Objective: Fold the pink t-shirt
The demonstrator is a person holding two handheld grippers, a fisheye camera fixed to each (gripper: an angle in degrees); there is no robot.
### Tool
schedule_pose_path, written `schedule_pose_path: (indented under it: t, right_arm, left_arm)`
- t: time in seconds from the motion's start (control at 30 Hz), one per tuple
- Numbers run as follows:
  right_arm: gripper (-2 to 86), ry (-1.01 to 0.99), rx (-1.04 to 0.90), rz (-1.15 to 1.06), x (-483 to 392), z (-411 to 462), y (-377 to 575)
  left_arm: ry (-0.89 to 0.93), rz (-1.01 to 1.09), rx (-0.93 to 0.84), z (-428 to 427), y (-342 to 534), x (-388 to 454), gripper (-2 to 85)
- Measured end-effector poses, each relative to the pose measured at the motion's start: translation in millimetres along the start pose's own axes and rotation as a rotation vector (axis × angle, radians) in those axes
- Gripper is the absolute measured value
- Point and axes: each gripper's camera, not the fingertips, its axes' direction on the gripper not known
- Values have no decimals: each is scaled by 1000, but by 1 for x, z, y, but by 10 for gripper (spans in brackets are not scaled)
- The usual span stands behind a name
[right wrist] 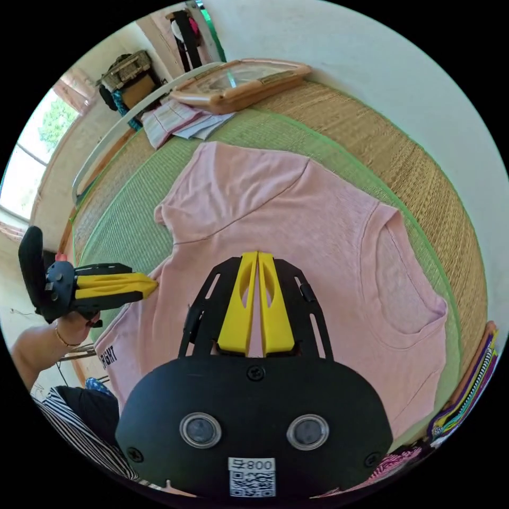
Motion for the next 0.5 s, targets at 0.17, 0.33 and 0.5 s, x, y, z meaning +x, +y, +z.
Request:
schedule_pose_path:
  t: [0.17,0.33,0.5]
  right_arm:
    - [1,-20,47,96,36,-12,-27]
    - [0,-53,67,103,42,-24,-30]
    - [0,-110,160,125,58,-58,-2]
  left_arm:
    - [13,-24,32,-3,-11,6,1]
    - [45,-48,67,-6,-29,18,1]
    - [62,23,155,-11,-75,42,1]
